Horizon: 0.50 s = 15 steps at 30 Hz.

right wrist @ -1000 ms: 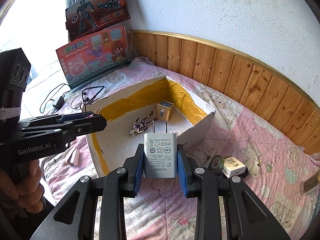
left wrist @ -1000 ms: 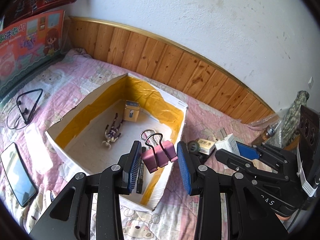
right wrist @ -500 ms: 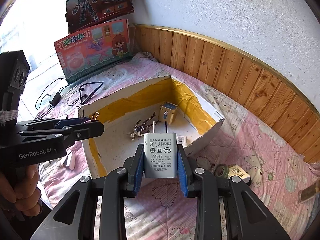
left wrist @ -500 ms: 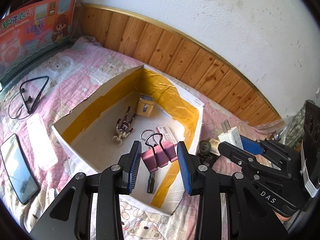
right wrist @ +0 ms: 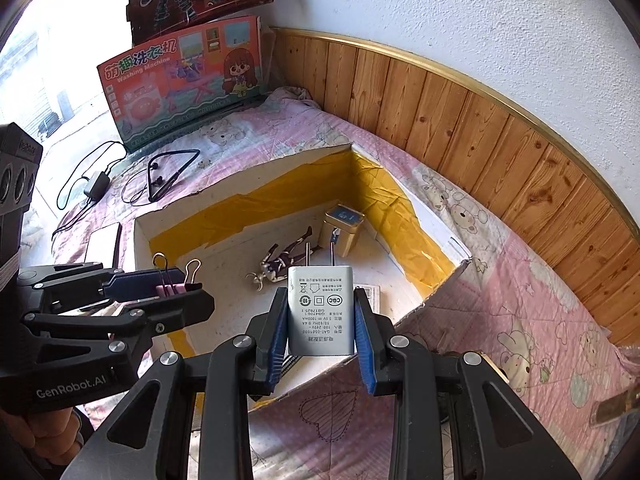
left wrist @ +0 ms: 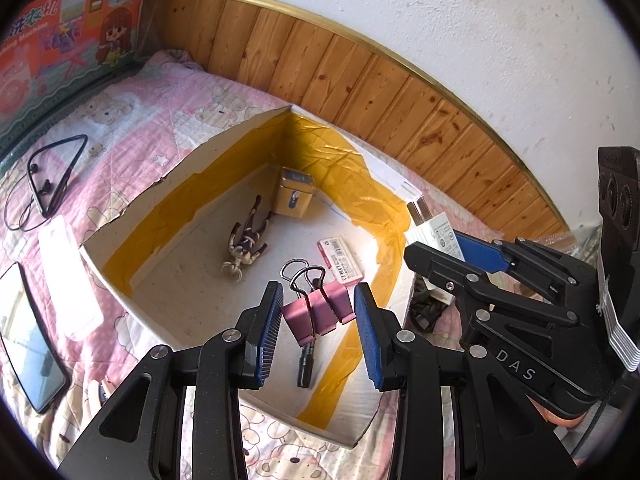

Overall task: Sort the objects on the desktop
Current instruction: 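Carry the charger and binder clips over the cardboard box with both tools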

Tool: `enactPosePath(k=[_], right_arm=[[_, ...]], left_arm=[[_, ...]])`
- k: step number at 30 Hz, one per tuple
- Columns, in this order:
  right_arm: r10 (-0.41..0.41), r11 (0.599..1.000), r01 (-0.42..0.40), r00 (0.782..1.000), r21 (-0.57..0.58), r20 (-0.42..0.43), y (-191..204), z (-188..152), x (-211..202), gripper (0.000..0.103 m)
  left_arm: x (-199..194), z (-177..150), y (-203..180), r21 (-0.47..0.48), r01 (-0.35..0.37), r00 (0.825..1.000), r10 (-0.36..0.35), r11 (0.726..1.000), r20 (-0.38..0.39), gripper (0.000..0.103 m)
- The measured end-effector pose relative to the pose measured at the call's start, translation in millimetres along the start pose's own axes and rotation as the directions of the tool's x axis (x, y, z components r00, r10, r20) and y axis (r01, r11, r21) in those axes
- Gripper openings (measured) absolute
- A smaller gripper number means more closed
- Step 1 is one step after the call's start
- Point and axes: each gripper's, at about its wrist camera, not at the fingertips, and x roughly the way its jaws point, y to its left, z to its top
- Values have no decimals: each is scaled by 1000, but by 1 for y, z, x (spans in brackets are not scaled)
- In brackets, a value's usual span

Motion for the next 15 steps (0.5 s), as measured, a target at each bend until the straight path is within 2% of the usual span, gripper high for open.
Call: enactPosePath(k=[15], right_arm=[[-5, 1000, 4, 997, -11, -77, -10, 19, 45, 32]], left_arm=[[38, 6, -2, -15, -6, 997, 5, 1000, -83, 38]])
